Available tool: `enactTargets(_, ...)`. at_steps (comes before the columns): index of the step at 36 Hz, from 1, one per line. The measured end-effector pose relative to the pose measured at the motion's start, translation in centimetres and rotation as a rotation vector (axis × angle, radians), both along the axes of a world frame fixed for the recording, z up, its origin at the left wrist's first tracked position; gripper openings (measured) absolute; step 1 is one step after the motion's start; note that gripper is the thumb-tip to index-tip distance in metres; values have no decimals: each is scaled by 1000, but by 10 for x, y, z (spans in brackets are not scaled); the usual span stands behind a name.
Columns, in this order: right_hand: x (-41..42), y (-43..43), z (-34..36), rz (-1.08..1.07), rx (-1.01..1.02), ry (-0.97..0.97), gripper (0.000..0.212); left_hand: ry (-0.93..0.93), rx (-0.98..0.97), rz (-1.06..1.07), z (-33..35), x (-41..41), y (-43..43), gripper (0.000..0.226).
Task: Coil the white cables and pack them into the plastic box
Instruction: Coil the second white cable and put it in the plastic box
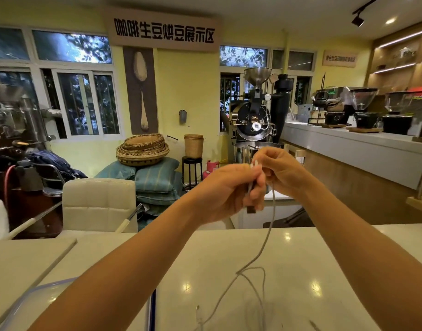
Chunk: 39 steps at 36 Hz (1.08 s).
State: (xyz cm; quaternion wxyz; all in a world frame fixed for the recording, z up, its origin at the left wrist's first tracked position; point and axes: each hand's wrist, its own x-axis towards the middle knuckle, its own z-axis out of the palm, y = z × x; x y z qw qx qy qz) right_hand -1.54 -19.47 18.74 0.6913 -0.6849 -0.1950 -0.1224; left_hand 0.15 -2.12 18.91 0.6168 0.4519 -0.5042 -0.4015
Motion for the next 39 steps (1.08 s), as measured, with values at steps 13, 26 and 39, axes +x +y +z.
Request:
enactTargets(13, -7, 58, -53, -217, 187, 368, 21, -211, -172, 376, 41, 4, -31, 35)
enactTargets(26, -50, 54, -9, -330, -476, 388, 21, -885, 60, 747, 11, 35, -24, 36)
enactTargets(39, -59, 22, 44, -494, -990, 79, 17, -640, 174, 376, -18, 11, -1, 45)
